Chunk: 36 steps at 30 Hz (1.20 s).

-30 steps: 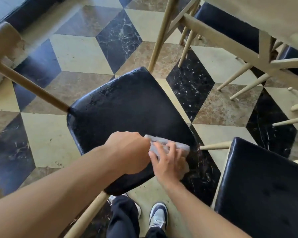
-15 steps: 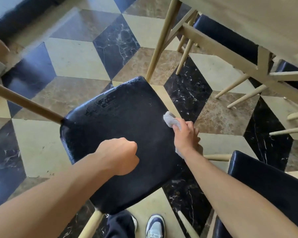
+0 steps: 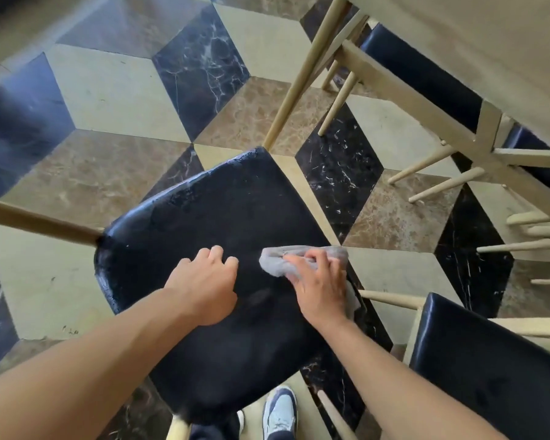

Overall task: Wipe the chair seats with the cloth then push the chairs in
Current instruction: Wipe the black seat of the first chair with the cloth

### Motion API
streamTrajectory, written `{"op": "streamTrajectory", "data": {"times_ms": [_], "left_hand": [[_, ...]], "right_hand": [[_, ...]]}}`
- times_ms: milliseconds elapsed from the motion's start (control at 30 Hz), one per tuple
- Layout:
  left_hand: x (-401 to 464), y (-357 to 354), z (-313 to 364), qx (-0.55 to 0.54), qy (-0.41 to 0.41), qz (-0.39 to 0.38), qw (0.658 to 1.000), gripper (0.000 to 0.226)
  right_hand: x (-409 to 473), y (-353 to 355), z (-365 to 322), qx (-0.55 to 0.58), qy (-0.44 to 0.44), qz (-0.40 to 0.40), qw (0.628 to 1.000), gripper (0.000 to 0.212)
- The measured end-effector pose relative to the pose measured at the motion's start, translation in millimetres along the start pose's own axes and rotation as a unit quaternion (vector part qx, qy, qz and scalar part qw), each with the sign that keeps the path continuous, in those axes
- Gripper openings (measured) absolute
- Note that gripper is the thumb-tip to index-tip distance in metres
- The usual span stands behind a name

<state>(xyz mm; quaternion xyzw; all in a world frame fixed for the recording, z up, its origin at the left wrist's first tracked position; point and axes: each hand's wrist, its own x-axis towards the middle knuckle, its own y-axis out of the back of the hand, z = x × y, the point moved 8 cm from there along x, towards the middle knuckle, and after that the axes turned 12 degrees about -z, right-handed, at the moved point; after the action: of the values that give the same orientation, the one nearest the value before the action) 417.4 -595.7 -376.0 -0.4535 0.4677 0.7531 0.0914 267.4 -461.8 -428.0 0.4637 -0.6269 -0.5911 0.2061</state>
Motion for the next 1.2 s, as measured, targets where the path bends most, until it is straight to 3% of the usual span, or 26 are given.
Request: {"op": "streamTrajectory", "data": {"times_ms": [100, 200, 333, 467, 600, 667, 767, 833, 933, 1000, 1067, 1200], "left_hand": [[10, 11, -13, -0.040, 0.015, 0.047, 0.998, 0.021], [13, 16, -35, -0.205, 0.045, 0.110, 0.972, 0.016], [-2, 29, -84, -0.291, 0.148, 0.245, 0.913, 0.019], [-16, 25, -94, -0.264, 0.154, 0.240, 0.921, 0.023], [-21, 23, -90, -0.245, 0.143, 0.198, 0.938, 0.025], [-21, 23, -92, -0.248, 0.150, 0.188, 0.938, 0.026], [-18, 19, -98, -0.219, 0.141, 0.152, 0.954, 0.026], [-20, 13, -98, -0.171, 0.115, 0.118, 0.971, 0.027], [-29, 4, -118, -0.186, 0.138, 0.121, 0.965, 0.029], [-39, 1, -139, -0.232, 0.199, 0.153, 0.940, 0.026], [-49, -3, -155, -0.254, 0.258, 0.162, 0.918, 0.019], [-72, -29, -172, -0.313, 0.342, 0.110, 0.879, 0.005]], "right_hand": [[64, 22, 8, 0.044, -0.078, 0.047, 0.995, 0.022], [131, 28, -17, 0.062, -0.078, 0.051, 0.994, 0.030], [148, 20, -98, 0.010, 0.069, 0.021, 0.997, 0.039], [32, -32, -150, 0.047, 0.261, -0.084, 0.961, 0.031], [-37, -42, -133, -0.017, 0.407, -0.064, 0.911, 0.028], [-8, -27, -110, -0.044, 0.368, -0.023, 0.929, 0.031], [86, 6, -78, -0.057, 0.171, 0.029, 0.983, 0.038], [136, 15, -86, -0.030, 0.081, 0.026, 0.996, 0.042], [155, 1, -133, -0.016, 0.035, 0.009, 0.999, 0.049], [133, -12, -170, -0.027, 0.079, 0.005, 0.996, 0.054], [88, -32, -202, -0.052, 0.177, -0.015, 0.983, 0.056], [-34, -80, -225, -0.075, 0.386, -0.070, 0.917, 0.048]]}}
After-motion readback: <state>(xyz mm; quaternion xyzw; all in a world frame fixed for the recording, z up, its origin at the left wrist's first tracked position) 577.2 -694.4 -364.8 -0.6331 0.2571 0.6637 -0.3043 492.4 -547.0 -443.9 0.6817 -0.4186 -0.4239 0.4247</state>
